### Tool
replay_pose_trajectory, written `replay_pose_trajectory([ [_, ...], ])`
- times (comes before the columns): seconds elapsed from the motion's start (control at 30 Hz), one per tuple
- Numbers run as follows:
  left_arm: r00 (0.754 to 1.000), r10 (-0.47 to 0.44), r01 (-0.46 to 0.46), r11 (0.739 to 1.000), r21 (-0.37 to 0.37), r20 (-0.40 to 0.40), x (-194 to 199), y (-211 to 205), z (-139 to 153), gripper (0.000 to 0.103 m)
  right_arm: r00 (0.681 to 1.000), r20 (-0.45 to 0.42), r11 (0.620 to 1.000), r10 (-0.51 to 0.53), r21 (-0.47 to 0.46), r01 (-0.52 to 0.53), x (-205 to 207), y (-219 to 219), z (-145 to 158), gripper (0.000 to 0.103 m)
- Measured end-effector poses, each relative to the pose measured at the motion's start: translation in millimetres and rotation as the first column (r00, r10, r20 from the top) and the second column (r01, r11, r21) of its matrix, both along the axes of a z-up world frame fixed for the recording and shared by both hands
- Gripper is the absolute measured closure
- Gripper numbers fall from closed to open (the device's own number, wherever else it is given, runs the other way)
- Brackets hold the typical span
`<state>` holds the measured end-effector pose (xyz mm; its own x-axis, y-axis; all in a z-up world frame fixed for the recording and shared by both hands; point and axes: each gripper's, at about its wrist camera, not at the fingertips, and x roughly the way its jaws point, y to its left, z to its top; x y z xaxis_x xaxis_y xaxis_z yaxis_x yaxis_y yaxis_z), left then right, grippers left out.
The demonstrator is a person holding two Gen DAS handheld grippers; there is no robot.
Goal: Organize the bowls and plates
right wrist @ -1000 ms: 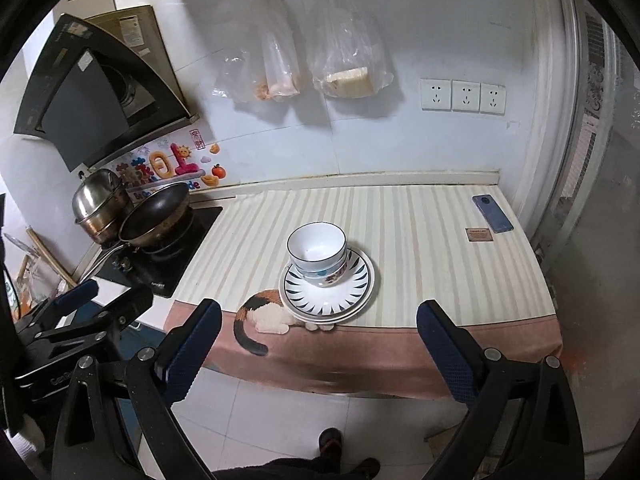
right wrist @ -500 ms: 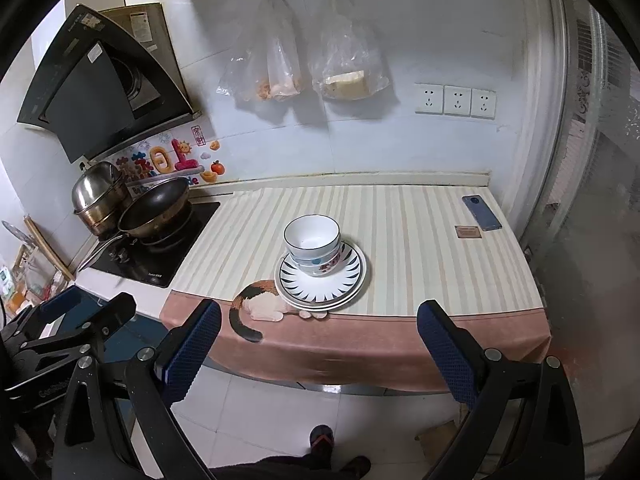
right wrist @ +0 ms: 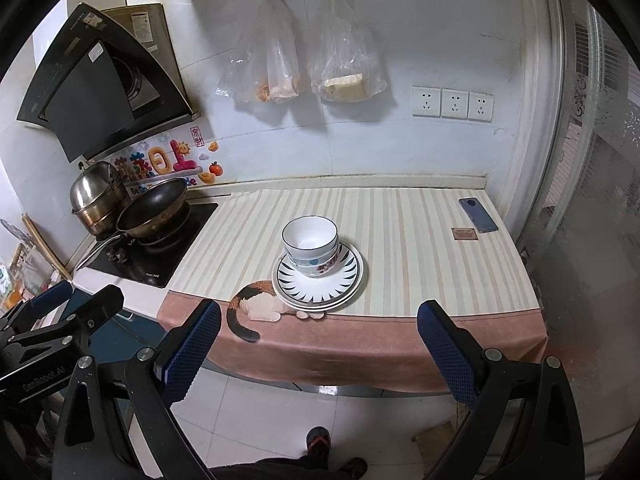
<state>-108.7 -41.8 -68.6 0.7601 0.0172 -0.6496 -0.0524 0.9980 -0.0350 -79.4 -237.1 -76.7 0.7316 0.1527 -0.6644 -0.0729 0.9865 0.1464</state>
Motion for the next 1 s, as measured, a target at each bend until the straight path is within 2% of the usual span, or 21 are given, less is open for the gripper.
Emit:
replay_pose_trajectory([
  [1.0, 1.0, -0.014, 0.014, 1.0, -0.01, -0.011, 6.3, -2.0, 2.5, 0.0, 1.0, -0.018, 1.0, -0.013, 0.003, 0.013, 5.2, -0.5, -6.2, 0.002],
])
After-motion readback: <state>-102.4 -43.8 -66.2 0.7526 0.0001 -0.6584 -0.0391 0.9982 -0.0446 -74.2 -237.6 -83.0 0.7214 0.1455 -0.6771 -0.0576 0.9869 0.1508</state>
